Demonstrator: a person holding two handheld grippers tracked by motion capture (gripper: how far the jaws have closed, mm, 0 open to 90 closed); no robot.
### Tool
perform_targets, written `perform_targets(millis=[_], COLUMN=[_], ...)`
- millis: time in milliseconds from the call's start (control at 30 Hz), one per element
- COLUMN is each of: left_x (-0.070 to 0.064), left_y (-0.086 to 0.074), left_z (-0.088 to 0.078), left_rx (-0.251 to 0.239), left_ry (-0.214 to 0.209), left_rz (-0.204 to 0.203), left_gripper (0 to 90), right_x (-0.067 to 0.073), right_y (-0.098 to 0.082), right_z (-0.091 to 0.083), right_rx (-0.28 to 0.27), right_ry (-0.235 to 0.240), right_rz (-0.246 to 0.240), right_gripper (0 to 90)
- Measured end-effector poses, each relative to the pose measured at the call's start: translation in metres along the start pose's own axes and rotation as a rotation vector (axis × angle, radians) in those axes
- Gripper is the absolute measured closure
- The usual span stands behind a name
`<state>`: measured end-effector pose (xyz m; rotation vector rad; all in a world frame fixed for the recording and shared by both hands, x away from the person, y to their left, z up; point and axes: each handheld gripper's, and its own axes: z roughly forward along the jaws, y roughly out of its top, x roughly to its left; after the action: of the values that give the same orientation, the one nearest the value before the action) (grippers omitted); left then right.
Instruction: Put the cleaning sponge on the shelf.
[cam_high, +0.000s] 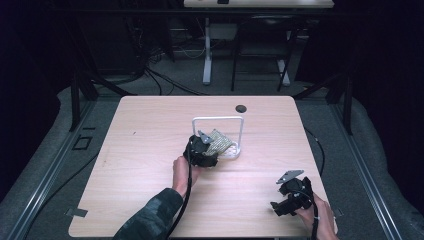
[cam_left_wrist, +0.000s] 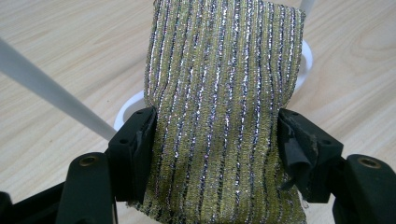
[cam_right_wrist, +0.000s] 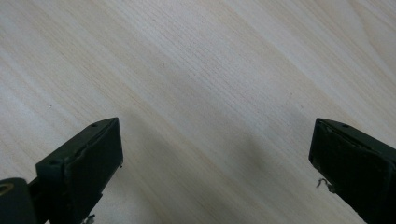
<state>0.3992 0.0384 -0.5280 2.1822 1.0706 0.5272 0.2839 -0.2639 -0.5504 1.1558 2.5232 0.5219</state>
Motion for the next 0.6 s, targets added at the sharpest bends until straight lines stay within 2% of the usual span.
perform_targets(millis=[200, 300, 333, 500, 600], left_x=[-0.003, -0.004, -0.004, -0.008, -0.008], left_y=[0.007, 0.010, 0.011, 0.015, 0.015], left_z=[0.009, 0.013, 0.015, 0.024, 0.029], left_rx=[0.001, 0.005, 0.004, 0.025, 0.031], left_ry=[0.020, 0.032, 0.026, 0.040, 0.044], left_rz=[-0.013, -0.005, -0.016, -0.006, -0.015], left_gripper=[32.9, 32.8, 32.7, 32.3, 32.2], right_x=[-0.001, -0.001, 0.000, 0.000, 0.000], right_y=[-0.001, -0.001, -0.001, -0.001, -0.002], right_z=[0.001, 0.000, 0.000, 0.000, 0.000], right_rx=[0.005, 0.002, 0.003, 0.002, 0.000], right_ry=[0.004, 0.000, 0.003, 0.001, 0.002], right_rz=[0.006, 0.003, 0.002, -0.002, -0.001], right_gripper=[2.1, 2.1, 2.1, 2.1, 2.1])
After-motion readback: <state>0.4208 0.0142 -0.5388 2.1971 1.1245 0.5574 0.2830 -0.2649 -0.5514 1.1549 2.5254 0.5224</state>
